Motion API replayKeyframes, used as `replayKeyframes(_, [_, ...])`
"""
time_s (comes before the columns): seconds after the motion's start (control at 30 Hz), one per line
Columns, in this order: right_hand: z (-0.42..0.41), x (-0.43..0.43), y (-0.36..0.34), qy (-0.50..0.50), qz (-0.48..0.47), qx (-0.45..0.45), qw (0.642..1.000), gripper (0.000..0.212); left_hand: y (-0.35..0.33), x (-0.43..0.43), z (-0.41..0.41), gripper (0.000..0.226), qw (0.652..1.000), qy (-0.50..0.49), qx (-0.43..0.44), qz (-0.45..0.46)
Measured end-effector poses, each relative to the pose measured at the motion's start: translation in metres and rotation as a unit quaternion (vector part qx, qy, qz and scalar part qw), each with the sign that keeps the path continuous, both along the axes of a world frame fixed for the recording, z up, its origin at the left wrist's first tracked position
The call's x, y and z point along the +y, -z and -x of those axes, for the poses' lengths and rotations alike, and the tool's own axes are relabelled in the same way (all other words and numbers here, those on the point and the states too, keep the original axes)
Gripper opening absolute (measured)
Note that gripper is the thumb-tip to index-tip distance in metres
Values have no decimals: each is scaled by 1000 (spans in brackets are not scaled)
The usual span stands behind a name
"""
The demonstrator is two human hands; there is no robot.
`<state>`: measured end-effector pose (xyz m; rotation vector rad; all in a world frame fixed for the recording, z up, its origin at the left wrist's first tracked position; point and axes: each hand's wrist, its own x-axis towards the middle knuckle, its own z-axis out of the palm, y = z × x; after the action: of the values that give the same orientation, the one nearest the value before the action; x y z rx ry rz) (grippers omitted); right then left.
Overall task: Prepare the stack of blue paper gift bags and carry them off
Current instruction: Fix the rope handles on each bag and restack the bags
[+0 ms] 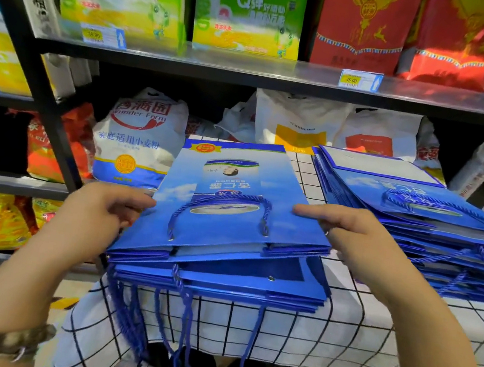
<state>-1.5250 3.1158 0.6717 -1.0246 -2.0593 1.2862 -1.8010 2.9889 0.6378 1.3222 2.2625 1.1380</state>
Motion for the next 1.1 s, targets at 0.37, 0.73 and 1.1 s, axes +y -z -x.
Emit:
replayKeyframes(0.37, [26, 11, -21, 110, -155, 184, 964, 40, -17, 6, -6, 32, 951, 98, -206, -209])
replayKeyframes(0.73, [52, 33, -61, 143, -271, 201, 930, 19, -63, 53, -11, 16, 884, 70, -237, -397])
replayKeyframes(1.1, [70, 32, -68, 134, -120, 285, 942, 14, -127, 61, -9, 10, 897, 20, -152, -415])
